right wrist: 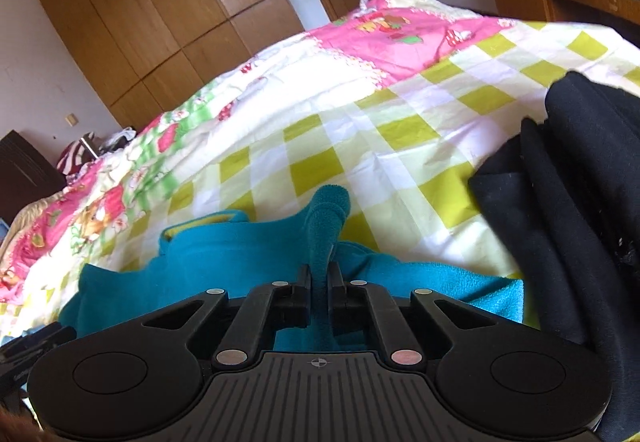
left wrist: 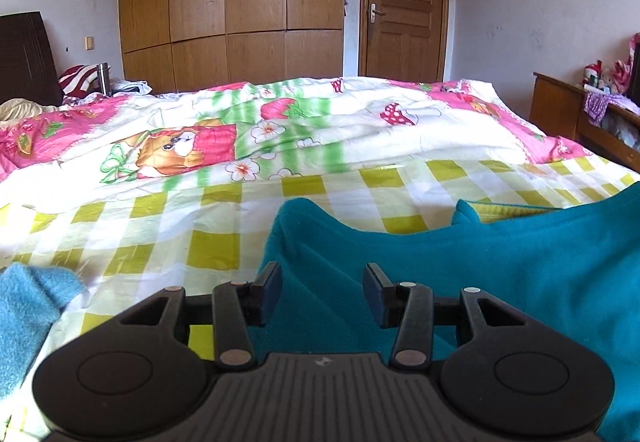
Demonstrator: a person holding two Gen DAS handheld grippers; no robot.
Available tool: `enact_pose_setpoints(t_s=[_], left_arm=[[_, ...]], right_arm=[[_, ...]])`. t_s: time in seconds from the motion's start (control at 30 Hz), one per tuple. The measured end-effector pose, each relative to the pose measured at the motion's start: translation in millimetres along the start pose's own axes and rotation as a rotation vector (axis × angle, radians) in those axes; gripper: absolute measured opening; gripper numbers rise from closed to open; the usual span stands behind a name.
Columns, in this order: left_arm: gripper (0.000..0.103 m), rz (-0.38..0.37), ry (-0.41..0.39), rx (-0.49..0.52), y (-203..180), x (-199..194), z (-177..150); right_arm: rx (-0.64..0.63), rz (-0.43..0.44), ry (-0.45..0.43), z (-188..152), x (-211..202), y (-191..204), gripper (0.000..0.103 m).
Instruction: Fold small clothes
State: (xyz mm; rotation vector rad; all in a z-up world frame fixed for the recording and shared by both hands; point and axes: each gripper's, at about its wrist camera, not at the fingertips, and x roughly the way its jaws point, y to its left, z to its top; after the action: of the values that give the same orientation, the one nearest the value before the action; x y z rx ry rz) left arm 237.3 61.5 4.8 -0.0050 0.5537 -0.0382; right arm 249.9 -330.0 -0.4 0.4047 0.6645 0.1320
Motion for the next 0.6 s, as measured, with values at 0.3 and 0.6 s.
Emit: enact_pose_setpoints(t_s=[0.3,0.6], left_arm=[[0.071,0.058,0.061,0.181,-35,45,-21],[0.076,0.102,0.044,0.152,-24,40,-29]], right_arm=[[0.072,-0.100,-0.110,-16,-64,-21,0.006],[0.042,-0.259,0.016,-34,-1,-42,0.013]])
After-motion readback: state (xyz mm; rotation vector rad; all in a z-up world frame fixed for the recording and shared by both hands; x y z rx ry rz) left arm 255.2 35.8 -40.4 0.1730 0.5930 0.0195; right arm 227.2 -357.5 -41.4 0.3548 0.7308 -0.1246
